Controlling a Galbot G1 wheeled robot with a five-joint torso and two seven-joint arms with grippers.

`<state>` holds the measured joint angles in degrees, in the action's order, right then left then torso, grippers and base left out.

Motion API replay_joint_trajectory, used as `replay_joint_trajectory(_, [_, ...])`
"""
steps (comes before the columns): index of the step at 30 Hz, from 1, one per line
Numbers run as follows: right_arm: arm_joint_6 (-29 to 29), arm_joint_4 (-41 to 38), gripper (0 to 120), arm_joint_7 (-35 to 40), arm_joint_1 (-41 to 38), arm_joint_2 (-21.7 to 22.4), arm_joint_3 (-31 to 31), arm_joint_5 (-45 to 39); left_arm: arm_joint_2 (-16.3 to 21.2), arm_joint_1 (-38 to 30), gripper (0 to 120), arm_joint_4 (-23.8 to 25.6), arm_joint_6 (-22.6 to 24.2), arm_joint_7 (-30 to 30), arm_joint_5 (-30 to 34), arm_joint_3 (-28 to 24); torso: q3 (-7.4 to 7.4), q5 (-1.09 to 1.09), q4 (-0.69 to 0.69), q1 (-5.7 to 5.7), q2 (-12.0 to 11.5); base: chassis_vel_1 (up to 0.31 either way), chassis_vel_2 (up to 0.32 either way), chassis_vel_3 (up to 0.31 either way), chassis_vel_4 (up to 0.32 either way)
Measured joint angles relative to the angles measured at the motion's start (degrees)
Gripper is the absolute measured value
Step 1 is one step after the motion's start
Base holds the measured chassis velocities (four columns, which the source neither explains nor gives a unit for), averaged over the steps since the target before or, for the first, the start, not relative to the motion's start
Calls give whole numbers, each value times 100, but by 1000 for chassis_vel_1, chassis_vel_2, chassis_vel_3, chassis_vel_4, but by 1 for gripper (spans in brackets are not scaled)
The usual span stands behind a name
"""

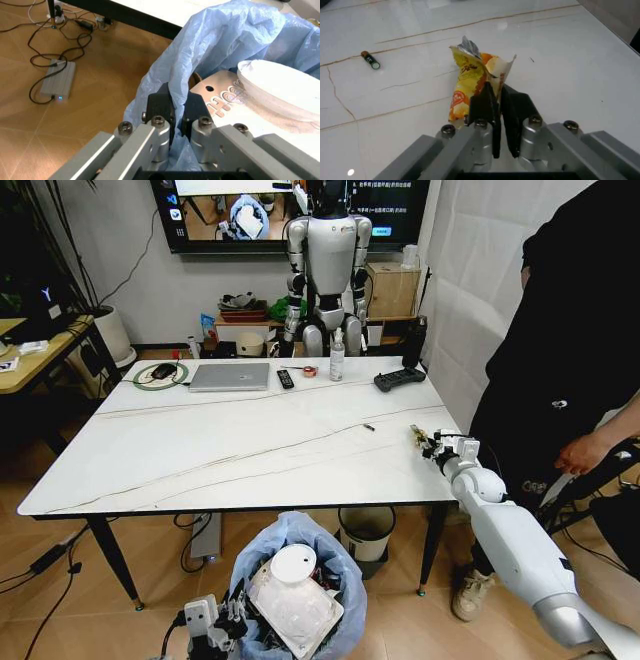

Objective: Pick up the trash bin and place the trash from the table into it.

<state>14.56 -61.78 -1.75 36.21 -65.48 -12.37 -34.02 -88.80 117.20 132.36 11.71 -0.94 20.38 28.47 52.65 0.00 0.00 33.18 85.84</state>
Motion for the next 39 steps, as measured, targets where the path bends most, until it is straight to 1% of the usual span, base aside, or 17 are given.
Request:
replay_joint_trajectory(1, [0, 0, 5, 0, 0, 0, 0, 0, 0, 0, 0, 0, 0, 0, 0, 0, 0, 0, 0, 0, 0, 0, 0, 0, 0])
replay_joint_trajectory(2, [-5, -10, 0, -1, 5, 1, -4, 16, 2, 0, 0, 0, 0, 0, 1, -1, 0, 0, 0, 0, 0, 0, 0, 0, 0])
replay_joint_trajectory(8, [-51, -526, 0, -80, 200, 187, -51, -167, 14, 1, 0, 2, 0, 0, 7, -2, 0, 1, 2, 0, 0, 0, 0, 0, 0])
replay_joint_trajectory(14, [-303, -2448, 0, -466, 1138, 913, 184, -1249, 40, -10, 0, -18, -1, 0, 37, 3, -1, 0, -2, 0, 1, 0, 0, 0, 0])
replay_joint_trajectory(15, [-376, -2935, 0, -564, 1354, 1064, 286, -1492, 39, -15, 0, -21, 0, 0, 42, 4, -1, 3, -1, 0, 1, 0, 0, 0, 0])
replay_joint_trajectory(16, [-376, -2935, 0, -564, 1354, 1064, 286, -1492, 39, -15, 0, -21, 0, 0, 42, 4, -1, 3, -1, 0, 1, 0, 0, 0, 0])
replay_joint_trajectory(18, [-440, -3635, 0, -683, 1635, 1261, 433, -1758, 34, -31, 0, -27, 0, 0, 50, 4, -2, -4, 0, 0, 1, 0, 0, 0, 0])
replay_joint_trajectory(20, [-469, -4166, 0, -753, 1843, 1397, 545, -1901, 34, -40, 0, -33, 1, -1, 58, 10, -1, 2, 0, 0, 1, 0, 0, 0, 0])
replay_joint_trajectory(22, [-488, -4740, 0, -839, 2045, 1547, 685, -2023, 44, -46, 0, -38, 9, -18, 80, 22, -1, -2, 0, 0, 1, 0, 0, 0, 0])
replay_joint_trajectory(23, [-488, -4740, 0, -839, 2045, 1547, 685, -2023, 44, -46, 0, -38, 9, -18, 80, 22, -1, -2, 0, 0, 1, 0, 0, 0, 0])
replay_joint_trajectory(24, [-494, -4977, 0, -858, 2113, 1601, 767, -2052, 51, -47, 0, -40, 13, -20, 84, 29, -2, -2, -1, -1, 1, 0, 0, 0, 0])
replay_joint_trajectory(27, [-496, -5827, 0, -882, 2246, 1797, 1156, -2141, 50, -47, 0, -47, 18, -23, 79, 34, -1, -2, 1, 0, 1, 0, 0, 0, 0])
replay_joint_trajectory(28, [-494, -6156, 0, -894, 2287, 1903, 1419, -2134, 41, -46, 0, -44, 21, -23, 70, 34, -1, -3, 0, -1, 2, 0, 0, 0, 0])
replay_joint_trajectory(29, [-494, -6156, 0, -894, 2287, 1903, 1419, -2134, 41, -46, 0, -44, 21, -23, 70, 34, -1, -3, 0, -1, 2, 0, 0, 0, 0])
replay_joint_trajectory(33, [-510, -6510, 0, -908, 2394, 2111, 2105, -1882, 32, -44, 0, 14, 35, -23, 63, 36, -1, -1, 0, -1, 2, 0, 0, 0, 0])
replay_joint_trajectory(36, [-550, -6461, 0, -909, 2429, 2155, 2396, -1655, 26, -45, 0, 32, 37, -23, 63, 33, -1, 0, 1, -1, 1, 0, 0, 0, 0])
replay_joint_trajectory(39, [-593, -6195, 0, -908, 2471, 2170, 2729, -1297, 22, -46, 0, 44, 42, -23, 65, 26, 0, 0, 0, 0, 1, 0, 0, 0, 0])
